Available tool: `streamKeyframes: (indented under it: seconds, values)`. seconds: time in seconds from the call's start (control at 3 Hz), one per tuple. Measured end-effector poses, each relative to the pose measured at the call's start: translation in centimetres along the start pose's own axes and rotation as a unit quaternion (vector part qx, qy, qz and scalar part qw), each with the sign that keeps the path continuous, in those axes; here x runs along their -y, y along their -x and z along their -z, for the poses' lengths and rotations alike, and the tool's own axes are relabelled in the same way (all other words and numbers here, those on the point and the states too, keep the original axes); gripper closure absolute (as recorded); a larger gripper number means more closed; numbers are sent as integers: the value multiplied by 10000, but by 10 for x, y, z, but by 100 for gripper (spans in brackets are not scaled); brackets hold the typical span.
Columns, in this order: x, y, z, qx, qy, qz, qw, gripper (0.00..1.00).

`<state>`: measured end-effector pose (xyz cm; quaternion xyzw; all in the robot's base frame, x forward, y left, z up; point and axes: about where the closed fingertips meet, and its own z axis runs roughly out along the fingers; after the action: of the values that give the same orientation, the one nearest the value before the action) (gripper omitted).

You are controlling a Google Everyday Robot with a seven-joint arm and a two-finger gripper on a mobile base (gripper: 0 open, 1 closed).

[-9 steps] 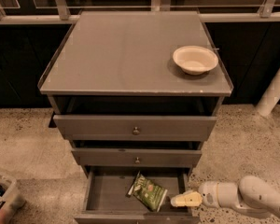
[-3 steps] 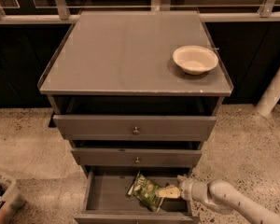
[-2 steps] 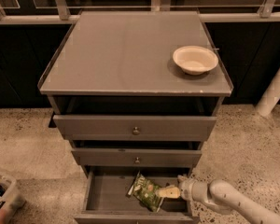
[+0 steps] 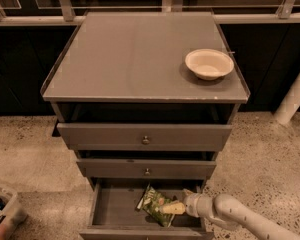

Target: Pick green jalapeno chip bag from bottom drawer and place on counter

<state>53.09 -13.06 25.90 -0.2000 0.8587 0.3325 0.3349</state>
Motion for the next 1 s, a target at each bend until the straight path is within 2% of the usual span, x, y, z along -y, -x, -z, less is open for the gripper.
streamKeyframes:
  seconds: [0.33,0.67,1.0]
  values:
    - [-6,-15,-41,-72,-84,154,9998,0]
    - [-5,-19,-46,-113,-90,121,9998,0]
    - [0,-25,-67,-136,-67,138,9998,0]
